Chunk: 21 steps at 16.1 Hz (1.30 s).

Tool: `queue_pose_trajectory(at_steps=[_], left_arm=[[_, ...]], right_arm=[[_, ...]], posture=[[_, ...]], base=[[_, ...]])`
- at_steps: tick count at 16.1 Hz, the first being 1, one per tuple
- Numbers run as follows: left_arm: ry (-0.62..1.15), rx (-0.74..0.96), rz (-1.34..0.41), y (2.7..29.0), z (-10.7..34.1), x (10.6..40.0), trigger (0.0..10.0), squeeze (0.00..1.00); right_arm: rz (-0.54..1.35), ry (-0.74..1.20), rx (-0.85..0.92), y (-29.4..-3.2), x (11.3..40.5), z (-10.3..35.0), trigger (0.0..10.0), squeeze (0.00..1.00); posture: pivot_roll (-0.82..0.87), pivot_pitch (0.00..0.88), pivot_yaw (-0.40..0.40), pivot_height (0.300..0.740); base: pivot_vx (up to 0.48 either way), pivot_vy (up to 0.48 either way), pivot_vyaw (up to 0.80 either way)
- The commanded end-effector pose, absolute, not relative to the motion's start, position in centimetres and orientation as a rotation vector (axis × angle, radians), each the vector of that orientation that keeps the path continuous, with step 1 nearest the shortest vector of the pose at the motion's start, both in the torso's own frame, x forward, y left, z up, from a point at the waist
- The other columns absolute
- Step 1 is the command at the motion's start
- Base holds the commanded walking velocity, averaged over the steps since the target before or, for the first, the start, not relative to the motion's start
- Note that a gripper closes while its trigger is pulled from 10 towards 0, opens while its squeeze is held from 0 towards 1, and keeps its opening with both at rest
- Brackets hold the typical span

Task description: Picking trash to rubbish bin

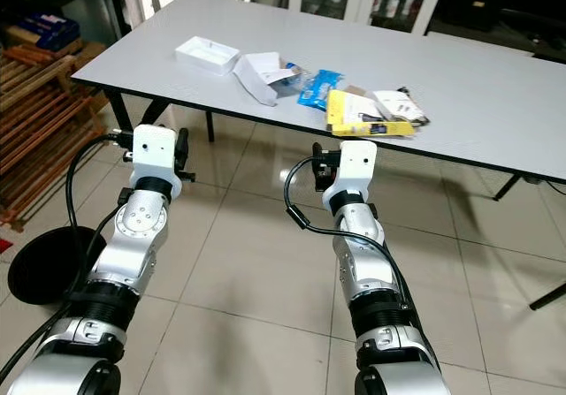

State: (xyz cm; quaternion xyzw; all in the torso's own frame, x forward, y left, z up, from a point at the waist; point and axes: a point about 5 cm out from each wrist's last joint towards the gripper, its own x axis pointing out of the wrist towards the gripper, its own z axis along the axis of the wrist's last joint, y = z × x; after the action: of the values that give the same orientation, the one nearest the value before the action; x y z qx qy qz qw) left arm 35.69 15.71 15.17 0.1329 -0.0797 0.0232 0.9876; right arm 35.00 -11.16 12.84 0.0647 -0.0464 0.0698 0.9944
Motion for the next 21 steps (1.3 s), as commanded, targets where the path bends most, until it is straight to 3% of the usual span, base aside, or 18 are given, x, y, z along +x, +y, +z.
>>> queue_pose_trajectory(at_steps=[1,6,21], left_arm=[[-0.2,0.276,0.015,14.67,16.17,35.99,10.0,0.0],[-0.202,0.29,0.004,14.43,16.13,35.97,10.0,0.0],[-0.188,0.305,-0.009,14.4,15.81,35.97,10.0,0.0]], right_arm=[[0.143,-0.102,0.13,-11.5,35.0,13.16,10.0,0.0],[0.157,-0.087,0.145,-11.29,35.1,13.15,10.0,0.0],[0.175,-0.09,0.139,-10.97,35.02,13.14,10.0,0.0]], posture=[[0.03,0.009,-0.092,0.74],[0.03,0.007,-0.095,0.74],[0.03,0.009,-0.096,0.74]], base=[[0.326,0.0,0.0],[0.324,0.0,-0.32],[0.35,0.0,0.0]])
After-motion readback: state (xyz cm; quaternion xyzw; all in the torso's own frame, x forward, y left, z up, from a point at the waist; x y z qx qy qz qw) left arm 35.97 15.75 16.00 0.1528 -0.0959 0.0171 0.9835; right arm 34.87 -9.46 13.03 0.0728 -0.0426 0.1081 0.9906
